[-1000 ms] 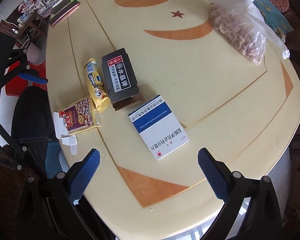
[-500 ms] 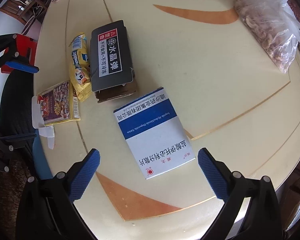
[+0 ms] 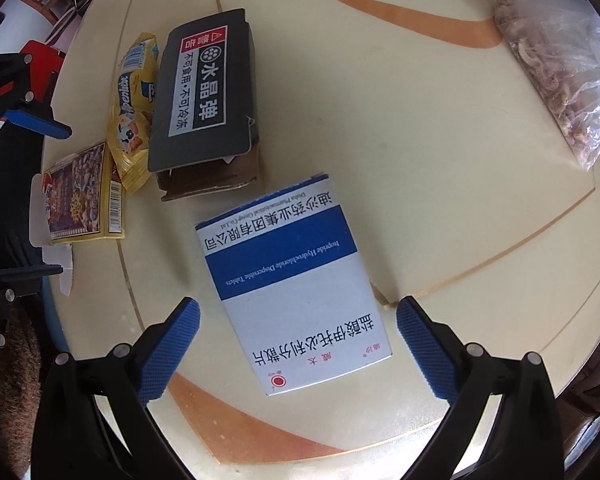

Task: Collect trash
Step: 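Grasp the snack card box with the left tool while the right tool grasps the white-blue medicine box, then carry the card box and medicine box with both tools to the pink bin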

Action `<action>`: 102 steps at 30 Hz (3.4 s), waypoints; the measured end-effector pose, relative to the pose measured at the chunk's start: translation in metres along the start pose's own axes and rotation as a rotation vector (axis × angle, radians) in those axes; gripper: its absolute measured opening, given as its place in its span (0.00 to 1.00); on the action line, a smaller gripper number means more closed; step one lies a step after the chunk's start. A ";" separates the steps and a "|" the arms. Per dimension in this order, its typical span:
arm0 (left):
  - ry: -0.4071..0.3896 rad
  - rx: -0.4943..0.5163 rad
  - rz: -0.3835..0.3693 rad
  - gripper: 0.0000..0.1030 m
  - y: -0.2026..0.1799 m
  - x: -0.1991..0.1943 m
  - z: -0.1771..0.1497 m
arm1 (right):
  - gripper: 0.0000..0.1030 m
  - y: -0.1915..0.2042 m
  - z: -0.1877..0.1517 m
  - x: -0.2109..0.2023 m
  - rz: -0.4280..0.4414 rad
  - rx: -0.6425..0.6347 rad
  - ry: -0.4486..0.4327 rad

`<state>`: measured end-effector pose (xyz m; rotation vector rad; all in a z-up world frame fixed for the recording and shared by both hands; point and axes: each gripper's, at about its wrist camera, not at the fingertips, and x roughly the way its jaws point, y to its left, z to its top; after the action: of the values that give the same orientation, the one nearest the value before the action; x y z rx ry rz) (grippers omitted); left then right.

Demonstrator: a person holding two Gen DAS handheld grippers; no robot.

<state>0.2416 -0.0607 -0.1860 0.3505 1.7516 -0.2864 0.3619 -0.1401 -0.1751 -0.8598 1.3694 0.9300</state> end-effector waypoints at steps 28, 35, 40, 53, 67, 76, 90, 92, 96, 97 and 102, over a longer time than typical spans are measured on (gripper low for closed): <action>-0.010 -0.023 -0.041 0.58 0.026 0.009 0.015 | 0.60 0.039 -0.027 -0.020 -0.058 0.090 -0.109; -0.037 -0.012 -0.031 0.58 0.024 0.003 -0.002 | 0.60 0.009 -0.050 -0.040 -0.124 0.264 -0.211; -0.072 -0.018 -0.022 0.58 0.029 -0.009 -0.016 | 0.60 0.003 -0.069 -0.066 -0.163 0.424 -0.273; -0.180 0.017 0.007 0.58 0.023 -0.056 -0.070 | 0.60 0.067 -0.101 -0.090 -0.197 0.731 -0.266; -0.301 0.108 0.050 0.58 -0.002 -0.093 -0.143 | 0.60 0.171 -0.124 -0.148 -0.229 0.775 -0.348; -0.369 0.135 0.019 0.58 -0.017 -0.088 -0.178 | 0.60 0.234 -0.140 -0.162 -0.237 0.784 -0.385; -0.425 0.200 0.050 0.58 -0.053 -0.045 -0.210 | 0.60 0.294 -0.156 -0.133 -0.259 0.816 -0.402; -0.429 0.204 0.058 0.58 -0.056 -0.037 -0.212 | 0.60 0.299 -0.157 -0.128 -0.271 0.816 -0.401; -0.436 0.188 0.053 0.58 -0.058 -0.021 -0.213 | 0.60 0.310 -0.158 -0.113 -0.298 0.818 -0.405; -0.433 0.183 0.042 0.58 -0.058 -0.017 -0.213 | 0.60 0.312 -0.158 -0.108 -0.299 0.823 -0.403; -0.417 0.172 0.024 0.58 -0.060 0.012 -0.210 | 0.60 0.322 -0.164 -0.081 -0.297 0.862 -0.403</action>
<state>0.0267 -0.0356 -0.1547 0.4034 1.3157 -0.4596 0.0023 -0.1622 -0.0890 -0.1810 1.0870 0.1995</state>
